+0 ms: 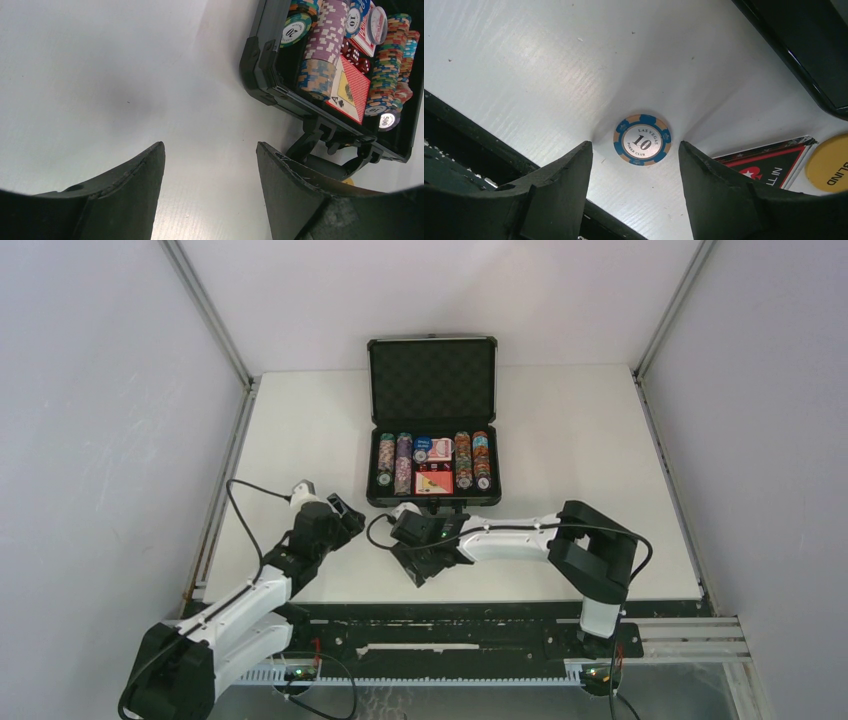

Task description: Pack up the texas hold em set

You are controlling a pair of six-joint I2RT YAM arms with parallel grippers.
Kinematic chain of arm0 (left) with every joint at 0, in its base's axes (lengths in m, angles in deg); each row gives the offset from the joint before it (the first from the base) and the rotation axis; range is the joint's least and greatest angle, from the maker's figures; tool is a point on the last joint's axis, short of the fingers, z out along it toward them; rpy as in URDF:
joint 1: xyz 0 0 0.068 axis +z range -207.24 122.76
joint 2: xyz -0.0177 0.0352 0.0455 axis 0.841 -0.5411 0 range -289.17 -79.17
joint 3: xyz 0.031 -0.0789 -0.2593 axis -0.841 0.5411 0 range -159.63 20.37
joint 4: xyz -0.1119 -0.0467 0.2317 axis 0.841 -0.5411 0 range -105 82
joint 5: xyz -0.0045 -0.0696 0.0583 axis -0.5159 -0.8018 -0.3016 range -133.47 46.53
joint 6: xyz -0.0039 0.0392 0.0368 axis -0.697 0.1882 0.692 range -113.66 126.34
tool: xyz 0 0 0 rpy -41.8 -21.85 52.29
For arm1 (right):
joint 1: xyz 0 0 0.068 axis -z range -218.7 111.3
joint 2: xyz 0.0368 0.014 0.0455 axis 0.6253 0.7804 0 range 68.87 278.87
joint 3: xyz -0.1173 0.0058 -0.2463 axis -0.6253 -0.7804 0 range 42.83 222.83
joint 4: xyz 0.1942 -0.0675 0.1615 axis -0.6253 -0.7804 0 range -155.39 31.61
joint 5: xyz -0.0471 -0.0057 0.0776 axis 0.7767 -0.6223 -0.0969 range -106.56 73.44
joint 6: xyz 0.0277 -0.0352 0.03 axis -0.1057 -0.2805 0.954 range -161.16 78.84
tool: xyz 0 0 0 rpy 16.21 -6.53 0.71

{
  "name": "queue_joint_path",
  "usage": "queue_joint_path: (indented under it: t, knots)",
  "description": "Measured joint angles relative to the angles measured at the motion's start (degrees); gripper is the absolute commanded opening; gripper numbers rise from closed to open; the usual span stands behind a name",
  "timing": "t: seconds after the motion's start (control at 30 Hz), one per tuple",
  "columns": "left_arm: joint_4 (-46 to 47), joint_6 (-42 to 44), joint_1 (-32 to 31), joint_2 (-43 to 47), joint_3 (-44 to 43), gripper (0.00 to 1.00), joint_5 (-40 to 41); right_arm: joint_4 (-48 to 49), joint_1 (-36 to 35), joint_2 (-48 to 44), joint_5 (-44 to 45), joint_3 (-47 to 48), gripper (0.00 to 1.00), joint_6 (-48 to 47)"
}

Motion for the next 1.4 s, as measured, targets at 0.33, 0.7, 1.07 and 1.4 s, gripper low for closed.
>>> queue_joint_path:
  t: [0.33,0.7,1.07,1.4]
  knots:
    - [0.00,0.02,-0.02,0.07,0.00,0.72,-0.02,-3.85,1.14,2.21,-2.08,3.54,0.68,-0.24]
    - [-0.02,0.39,-0.02,0.07,0.00,0.72,-0.02,-8.72,2.38,4.48,-4.35,7.28,0.66,-0.83]
    - [0.00,0.44,-0.02,0.04,0.00,0.72,-0.02,-11.74,2.69,6.29,-4.96,9.90,0.66,-1.33]
    - [-0.02,0.44,-0.02,0.02,0.00,0.72,-0.02,-13.03,2.05,7.23,-3.74,11.15,0.64,-1.03]
